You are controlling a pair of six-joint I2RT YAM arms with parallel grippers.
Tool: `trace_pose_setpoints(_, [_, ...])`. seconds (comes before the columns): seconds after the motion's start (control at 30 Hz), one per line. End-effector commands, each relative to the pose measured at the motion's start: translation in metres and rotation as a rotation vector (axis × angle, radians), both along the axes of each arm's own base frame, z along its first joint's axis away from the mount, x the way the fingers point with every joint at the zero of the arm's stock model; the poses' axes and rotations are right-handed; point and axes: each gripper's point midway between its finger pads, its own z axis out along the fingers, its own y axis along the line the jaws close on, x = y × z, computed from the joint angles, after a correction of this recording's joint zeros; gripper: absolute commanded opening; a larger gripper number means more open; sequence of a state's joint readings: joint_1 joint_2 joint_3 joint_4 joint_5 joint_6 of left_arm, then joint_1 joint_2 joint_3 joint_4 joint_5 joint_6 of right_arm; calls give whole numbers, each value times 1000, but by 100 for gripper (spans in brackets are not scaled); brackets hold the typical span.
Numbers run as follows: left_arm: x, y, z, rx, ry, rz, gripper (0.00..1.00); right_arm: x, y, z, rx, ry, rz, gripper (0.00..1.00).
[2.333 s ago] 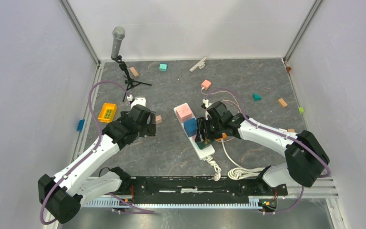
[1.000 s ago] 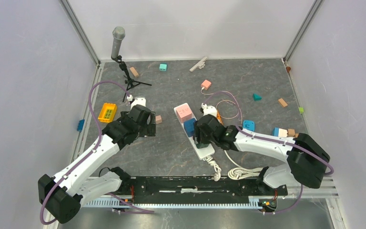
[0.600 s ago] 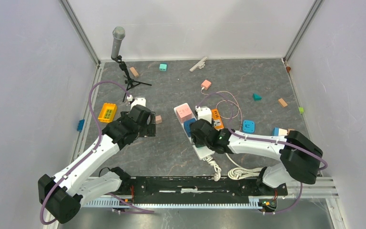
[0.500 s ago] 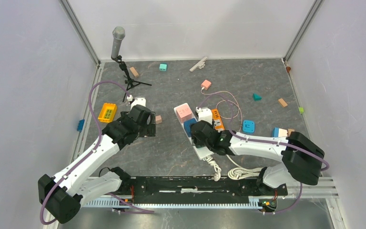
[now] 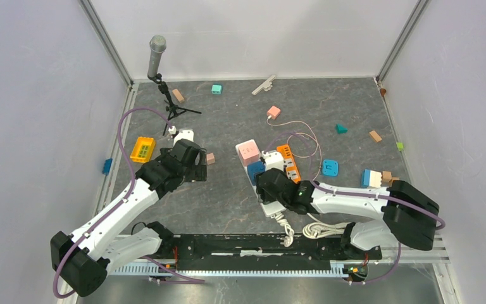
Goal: Insert the plug
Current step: Insert the plug into the socket.
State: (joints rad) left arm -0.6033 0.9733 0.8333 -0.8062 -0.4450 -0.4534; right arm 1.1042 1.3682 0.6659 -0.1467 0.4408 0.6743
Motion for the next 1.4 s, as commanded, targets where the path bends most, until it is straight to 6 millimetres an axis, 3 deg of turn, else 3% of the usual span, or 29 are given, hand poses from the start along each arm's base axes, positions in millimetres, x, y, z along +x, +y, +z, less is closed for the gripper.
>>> trace_pose_setpoints(0.0, [6,2,15,1,-56,1,100,-42,-45,-55,-267,194,79,0])
trace_pose_setpoints(0.43, [5,-4,26,-69,-110,-19,100,-45,-42,-66,-517,219,85,0])
trace_pose_setpoints(0.7, [5,-5,33,-100,-143,-23,100,-41,-39,-49,-420,155,82,2])
trace_pose_setpoints(0.8, [3,-10,35,-131,-149,-42,100,-43,-30,-39,-335,135,131,15])
trace_pose_setpoints(0.87, [2,-17,35,-164,-146,-66,100,-45,-22,-32,-278,125,162,50])
trace_pose_setpoints(0.93, [0,-25,35,-203,-139,-94,100,-47,-12,-21,-211,116,197,77])
trace_pose_setpoints(1.0, [-2,-33,34,-237,-123,-115,100,-47,-3,-7,-154,105,212,94])
trace_pose_setpoints(1.2, [-13,-69,29,-428,-52,-177,100,-46,15,31,-18,114,256,98])
trace_pose_setpoints(1.37, [-19,-95,27,-579,-3,-204,100,-52,-4,18,89,273,233,98])
